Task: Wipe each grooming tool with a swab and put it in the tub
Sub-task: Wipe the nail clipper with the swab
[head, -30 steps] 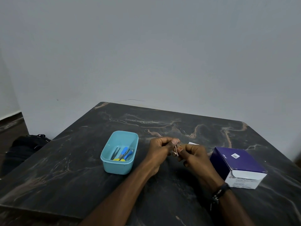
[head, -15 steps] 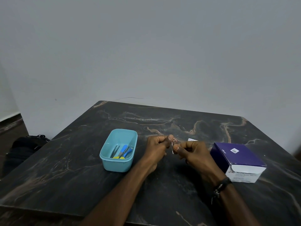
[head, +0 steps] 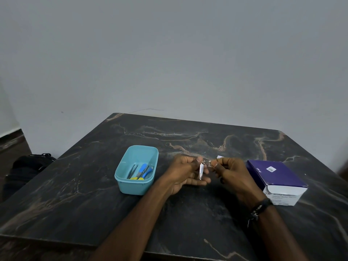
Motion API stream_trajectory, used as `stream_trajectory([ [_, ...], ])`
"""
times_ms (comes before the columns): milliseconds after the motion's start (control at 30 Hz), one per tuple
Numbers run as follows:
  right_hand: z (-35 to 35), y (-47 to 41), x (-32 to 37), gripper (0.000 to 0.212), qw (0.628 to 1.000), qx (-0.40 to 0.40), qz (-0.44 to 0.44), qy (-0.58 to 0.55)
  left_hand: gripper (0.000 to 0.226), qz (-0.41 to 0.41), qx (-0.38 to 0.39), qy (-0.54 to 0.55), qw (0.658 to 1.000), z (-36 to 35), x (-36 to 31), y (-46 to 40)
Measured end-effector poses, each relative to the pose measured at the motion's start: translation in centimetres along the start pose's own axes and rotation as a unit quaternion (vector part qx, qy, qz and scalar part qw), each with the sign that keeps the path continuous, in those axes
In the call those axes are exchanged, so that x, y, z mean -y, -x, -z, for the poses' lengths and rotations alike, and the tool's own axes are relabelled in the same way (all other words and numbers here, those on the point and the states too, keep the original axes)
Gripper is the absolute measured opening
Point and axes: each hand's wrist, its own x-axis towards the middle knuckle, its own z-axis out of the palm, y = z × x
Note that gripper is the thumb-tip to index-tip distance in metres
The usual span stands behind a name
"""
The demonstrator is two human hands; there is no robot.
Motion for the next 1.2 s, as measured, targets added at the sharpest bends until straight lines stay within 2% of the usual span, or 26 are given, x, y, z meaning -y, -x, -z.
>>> stream_trajectory([
  [100, 0.23, -0.14, -0.09, 0.021, 1.000, -0.009, -0.007, -0.023, 0.028, 0.019, 0.037, -0.039, 0.998, 0.08, -0.17, 0.39],
  [300, 0.15, -0.23, -0.09, 0.024, 0.998, -0.004, -0.029, -0.062, 0.031, 0.019, 0.049, -0.098, 0.994, 0.26, 0.00, 0.47],
  [500, -0.23, -0.09, -0.03, 0.016, 0.997, -0.038, -0.008, -0.067, 0.030, 0.001, 0.057, -0.083, 0.995, 0.07, 0.01, 0.52],
  [600, -0.29, -0.17, -0.09, 0.010, 0.992, -0.086, 0.017, -0.092, 0.026, -0.017, 0.057, -0.071, 0.996, -0.06, 0.06, 0.48],
  [767, 0.02, -0.46, -0.41, 0.013, 0.983, -0.138, 0.023, -0.120, 0.018, -0.052, 0.041, -0.041, 0.997, -0.01, 0.30, 0.27],
  [933, 0.09, -0.42, -0.45, 0.025, 0.983, -0.114, 0.023, -0.139, 0.015, -0.087, 0.020, -0.027, 0.996, -0.03, 0.46, 0.13],
  [1200, -0.06, -0.58, -0.43, 0.008, 0.982, -0.108, -0.010, -0.154, 0.030, -0.110, 0.001, -0.031, 0.993, -0.32, 0.80, -0.12],
])
